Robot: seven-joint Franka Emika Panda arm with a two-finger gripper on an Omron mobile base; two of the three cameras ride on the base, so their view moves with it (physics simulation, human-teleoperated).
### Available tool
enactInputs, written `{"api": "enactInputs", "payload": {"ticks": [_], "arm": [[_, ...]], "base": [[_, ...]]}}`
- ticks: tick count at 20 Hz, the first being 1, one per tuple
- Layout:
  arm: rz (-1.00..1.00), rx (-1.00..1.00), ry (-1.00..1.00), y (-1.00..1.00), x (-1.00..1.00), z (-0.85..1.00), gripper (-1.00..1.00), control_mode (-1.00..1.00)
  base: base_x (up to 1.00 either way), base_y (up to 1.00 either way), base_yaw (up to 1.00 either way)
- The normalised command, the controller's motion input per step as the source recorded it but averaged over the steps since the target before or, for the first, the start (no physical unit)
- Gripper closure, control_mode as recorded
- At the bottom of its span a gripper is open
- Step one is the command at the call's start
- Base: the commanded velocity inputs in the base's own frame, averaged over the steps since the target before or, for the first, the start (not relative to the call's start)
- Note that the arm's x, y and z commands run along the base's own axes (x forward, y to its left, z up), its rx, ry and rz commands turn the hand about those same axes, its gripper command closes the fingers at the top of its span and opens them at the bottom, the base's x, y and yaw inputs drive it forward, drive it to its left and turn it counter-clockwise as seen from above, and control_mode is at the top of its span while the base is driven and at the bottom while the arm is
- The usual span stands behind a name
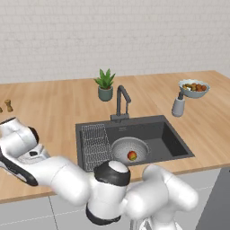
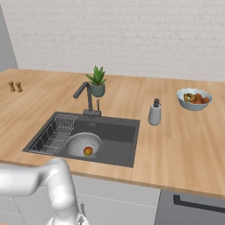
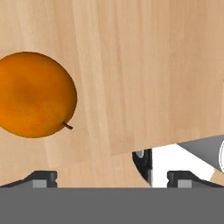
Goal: Put the colander in the sink, put the apple, orange in the colander, and turn on the sink faucet and pour water over the colander.
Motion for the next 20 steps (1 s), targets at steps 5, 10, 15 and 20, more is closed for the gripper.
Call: {"api": "enactInputs", "payload": {"ticks": [5,10,15,20], "arm": [[0.00,-0.14,-0.18,0.00,0.00,-0.06,-1.00,-1.00],[0.00,-0.07,-0.24,0.00,0.00,-0.25,-1.00,-1.00],[0.00,-0.02,-0.31,0.00,0.01,-0.32,-1.00,-1.00],[0.03,0.00,-0.33,0.00,0.03,-0.12,-1.00,-1.00]], "base": [[0.00,0.00,0.00],[0.00,0.00,0.00],[0.00,0.00,0.00],[0.00,0.00,0.00]]}}
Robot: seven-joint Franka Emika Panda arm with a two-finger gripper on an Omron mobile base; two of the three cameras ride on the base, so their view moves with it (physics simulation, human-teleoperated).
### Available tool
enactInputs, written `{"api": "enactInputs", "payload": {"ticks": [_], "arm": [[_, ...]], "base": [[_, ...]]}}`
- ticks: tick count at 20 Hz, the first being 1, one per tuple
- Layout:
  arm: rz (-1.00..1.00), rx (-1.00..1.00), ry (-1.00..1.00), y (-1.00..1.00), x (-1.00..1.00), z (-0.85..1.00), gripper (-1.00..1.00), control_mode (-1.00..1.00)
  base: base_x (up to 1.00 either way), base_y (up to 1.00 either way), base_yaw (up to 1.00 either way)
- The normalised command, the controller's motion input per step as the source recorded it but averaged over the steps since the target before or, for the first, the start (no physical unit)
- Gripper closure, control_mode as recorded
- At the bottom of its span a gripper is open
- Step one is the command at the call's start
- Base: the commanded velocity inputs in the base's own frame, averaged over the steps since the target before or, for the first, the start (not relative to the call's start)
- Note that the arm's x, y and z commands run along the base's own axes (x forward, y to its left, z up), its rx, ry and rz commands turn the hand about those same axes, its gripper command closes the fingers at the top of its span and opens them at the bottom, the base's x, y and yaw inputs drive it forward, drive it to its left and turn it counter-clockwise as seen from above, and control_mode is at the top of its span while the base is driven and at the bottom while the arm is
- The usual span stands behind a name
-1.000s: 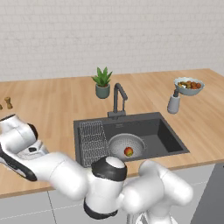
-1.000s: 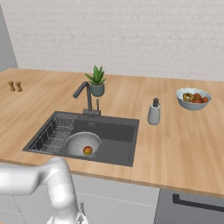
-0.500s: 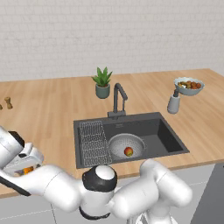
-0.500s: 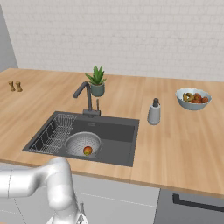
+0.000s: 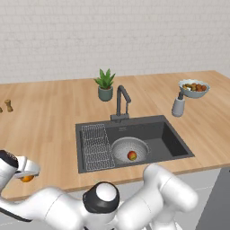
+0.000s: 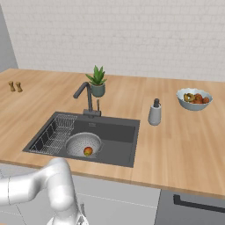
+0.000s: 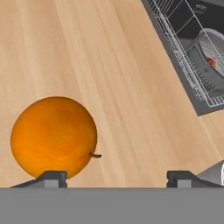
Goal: Put the colander in the sink, put the apple, orange in the colander, and turn on the sink faucet and pour water over the colander.
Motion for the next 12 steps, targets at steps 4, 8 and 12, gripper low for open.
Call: {"api": "enactInputs", "payload": {"ticks": [4,8,12], "arm": [[0.13,0.08,-0.24,-0.03,0.02,-0.10,-1.00,-1.00],[0.19,0.25,-0.08,-0.09,0.01,-0.11,-1.00,-1.00],[0.22,0.29,0.00,-0.09,0.18,-0.02,-1.00,-1.00]], "base": [[0.00,0.00,0.00],[0.00,0.00,0.00],[0.00,0.00,0.00]]}}
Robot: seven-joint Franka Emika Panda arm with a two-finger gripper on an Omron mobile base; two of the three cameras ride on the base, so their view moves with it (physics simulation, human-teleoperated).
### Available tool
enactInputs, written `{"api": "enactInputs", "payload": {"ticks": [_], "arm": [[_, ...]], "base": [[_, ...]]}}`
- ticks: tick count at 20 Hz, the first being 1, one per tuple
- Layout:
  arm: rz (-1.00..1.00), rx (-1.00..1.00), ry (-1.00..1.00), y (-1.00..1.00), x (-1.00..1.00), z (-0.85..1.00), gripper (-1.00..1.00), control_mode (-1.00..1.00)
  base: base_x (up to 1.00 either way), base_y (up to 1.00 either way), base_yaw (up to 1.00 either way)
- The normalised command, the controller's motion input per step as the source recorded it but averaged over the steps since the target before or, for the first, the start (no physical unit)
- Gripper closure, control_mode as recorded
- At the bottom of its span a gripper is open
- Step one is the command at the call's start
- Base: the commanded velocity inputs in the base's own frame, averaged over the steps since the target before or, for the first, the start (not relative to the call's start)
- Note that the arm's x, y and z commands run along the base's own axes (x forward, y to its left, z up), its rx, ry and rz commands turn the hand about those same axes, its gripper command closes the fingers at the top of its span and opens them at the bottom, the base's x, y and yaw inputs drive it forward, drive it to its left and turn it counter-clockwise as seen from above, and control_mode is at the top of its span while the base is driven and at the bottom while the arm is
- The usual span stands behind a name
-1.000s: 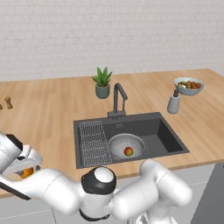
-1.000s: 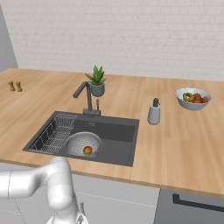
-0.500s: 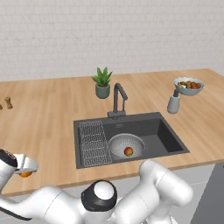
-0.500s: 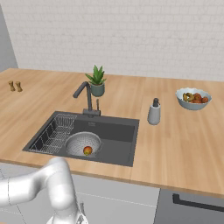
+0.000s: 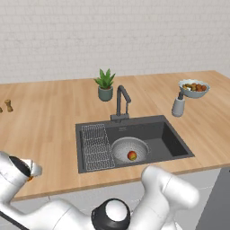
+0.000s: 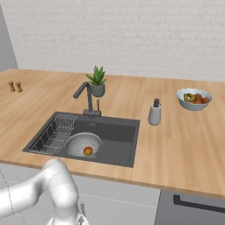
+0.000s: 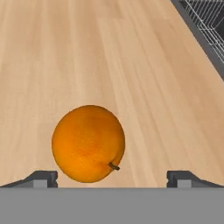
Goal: Put the colander in the sink, put the apple, orange in the colander, and turn on the sink faucet and pour water over the colander.
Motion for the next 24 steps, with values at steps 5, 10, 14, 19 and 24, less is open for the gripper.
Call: {"api": "enactInputs", "payload": {"ticks": [5,10,14,19,24], "arm": [[0.20,0.18,0.03,0.00,0.32,-0.02,-1.00,-1.00],[0.11,0.02,0.21,0.00,0.23,-0.03,-1.00,-1.00],[0.09,0.06,0.36,0.12,0.20,-0.21,-1.00,-1.00],[0.08,0.07,0.31,0.16,0.26,-0.30,-1.00,-1.00],[0.09,0.05,0.32,0.23,0.21,-0.40,-1.00,-1.00]], "base": [[0.00,0.00,0.00],[0.00,0.00,0.00],[0.00,0.00,0.00],[0.00,0.00,0.00],[0.00,0.00,0.00]]}}
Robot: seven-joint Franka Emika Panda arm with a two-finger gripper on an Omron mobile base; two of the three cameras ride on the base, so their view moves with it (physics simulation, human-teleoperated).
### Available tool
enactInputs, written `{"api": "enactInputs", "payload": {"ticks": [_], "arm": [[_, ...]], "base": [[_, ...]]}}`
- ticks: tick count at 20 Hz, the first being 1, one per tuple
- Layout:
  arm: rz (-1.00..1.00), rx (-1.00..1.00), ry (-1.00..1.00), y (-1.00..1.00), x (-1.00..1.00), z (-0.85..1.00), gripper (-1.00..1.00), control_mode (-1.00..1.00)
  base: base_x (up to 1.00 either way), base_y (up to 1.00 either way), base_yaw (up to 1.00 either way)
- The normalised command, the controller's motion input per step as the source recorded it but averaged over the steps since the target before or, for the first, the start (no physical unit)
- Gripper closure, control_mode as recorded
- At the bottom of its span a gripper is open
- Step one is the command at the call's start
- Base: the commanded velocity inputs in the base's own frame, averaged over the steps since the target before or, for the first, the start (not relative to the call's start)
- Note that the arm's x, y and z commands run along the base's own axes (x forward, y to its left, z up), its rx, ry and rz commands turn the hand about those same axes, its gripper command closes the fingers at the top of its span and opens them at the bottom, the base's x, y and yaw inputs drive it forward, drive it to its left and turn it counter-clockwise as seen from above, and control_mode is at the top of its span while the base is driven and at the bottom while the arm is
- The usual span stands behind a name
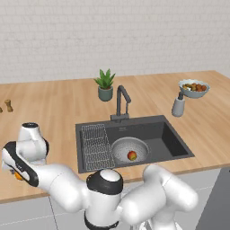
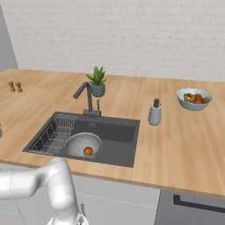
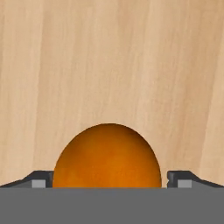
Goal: Put the colander in the sink, put the apple, orange in the colander, and turn on the sink faucet and pour water over the colander.
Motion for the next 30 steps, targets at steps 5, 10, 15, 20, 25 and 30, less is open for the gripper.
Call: {"api": "enactInputs", "payload": {"ticks": [5,10,15,20,25,30], "arm": [[0.08,0.01,0.38,0.29,0.00,-0.47,-1.00,-1.00],[0.03,-0.01,0.38,0.16,-0.04,-0.31,1.00,-1.00],[0.02,-0.11,0.11,-0.25,-0.18,-0.03,1.00,-1.00],[0.02,-0.22,-0.03,-0.54,-0.50,0.20,1.00,-1.00],[0.00,-0.19,-0.05,-0.77,-0.44,0.15,1.00,-1.00],[0.00,-0.19,-0.20,-0.90,-0.34,0.04,1.00,-1.00]], "base": [[0.00,0.00,0.00],[0.00,0.00,0.00],[0.00,0.00,0.00],[0.00,0.00,0.00],[0.00,0.00,0.00],[0.00,0.00,0.00]]}}
